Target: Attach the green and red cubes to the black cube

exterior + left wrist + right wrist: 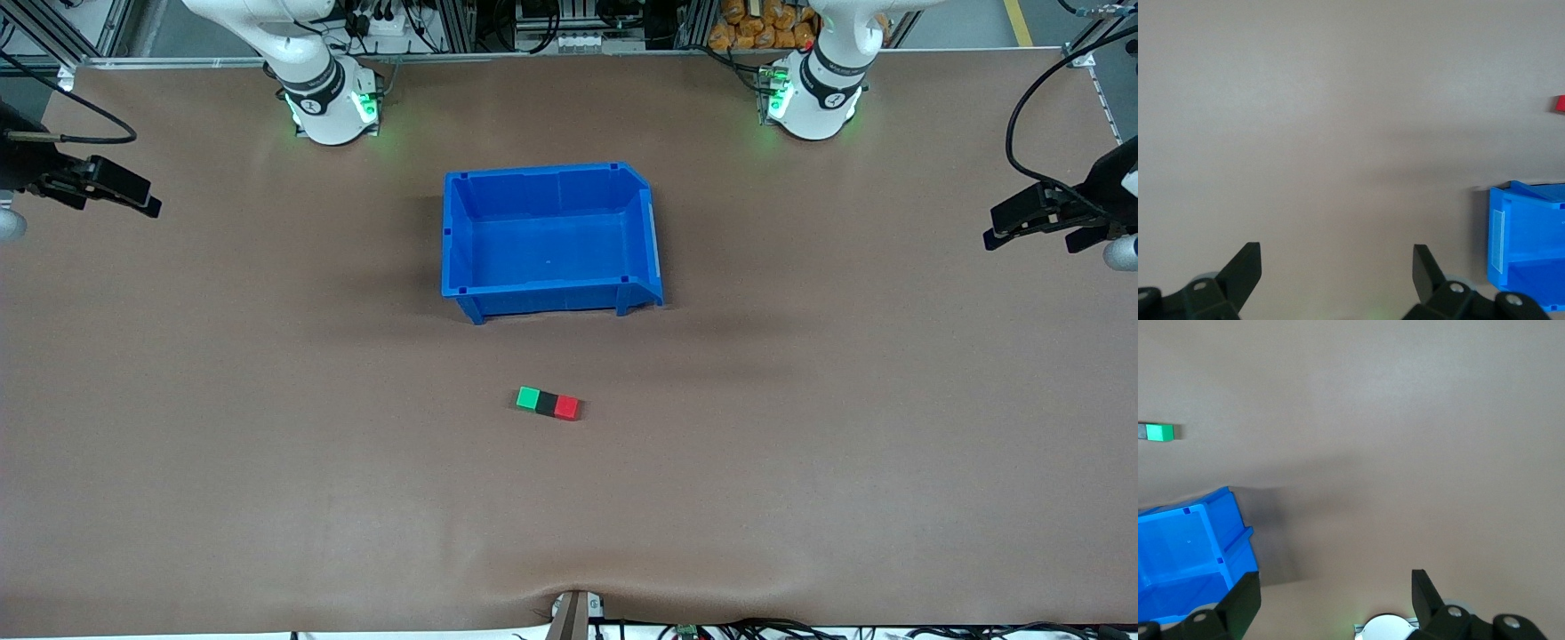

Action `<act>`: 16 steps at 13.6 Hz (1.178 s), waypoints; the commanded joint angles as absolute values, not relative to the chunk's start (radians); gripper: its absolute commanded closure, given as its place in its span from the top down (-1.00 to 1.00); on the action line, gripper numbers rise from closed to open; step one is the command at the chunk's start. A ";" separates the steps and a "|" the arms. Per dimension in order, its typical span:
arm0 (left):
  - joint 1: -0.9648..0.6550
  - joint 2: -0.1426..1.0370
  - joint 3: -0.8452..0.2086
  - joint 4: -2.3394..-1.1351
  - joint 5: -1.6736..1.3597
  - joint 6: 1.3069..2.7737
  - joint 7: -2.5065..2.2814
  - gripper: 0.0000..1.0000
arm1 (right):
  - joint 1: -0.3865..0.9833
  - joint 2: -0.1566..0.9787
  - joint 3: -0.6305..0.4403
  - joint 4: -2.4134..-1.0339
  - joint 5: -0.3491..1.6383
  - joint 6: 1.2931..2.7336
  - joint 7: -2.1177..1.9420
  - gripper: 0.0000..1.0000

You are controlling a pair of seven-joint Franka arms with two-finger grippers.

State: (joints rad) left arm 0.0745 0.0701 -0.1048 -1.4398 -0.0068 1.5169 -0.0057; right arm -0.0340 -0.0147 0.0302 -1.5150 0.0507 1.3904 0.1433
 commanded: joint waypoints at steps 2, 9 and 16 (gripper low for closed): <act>0.077 0.067 -0.110 -1.424 -0.003 1.494 -0.002 1.00 | -0.040 -0.021 0.044 -1.531 0.037 1.401 0.127 1.00; 0.077 0.067 -0.110 -1.424 -0.002 1.491 -0.002 1.00 | -0.044 -0.015 0.046 -1.532 0.040 1.407 0.130 1.00; 0.081 0.069 -0.109 -1.425 -0.002 1.483 -0.002 1.00 | -0.040 -0.008 0.046 -1.531 0.044 1.410 0.130 1.00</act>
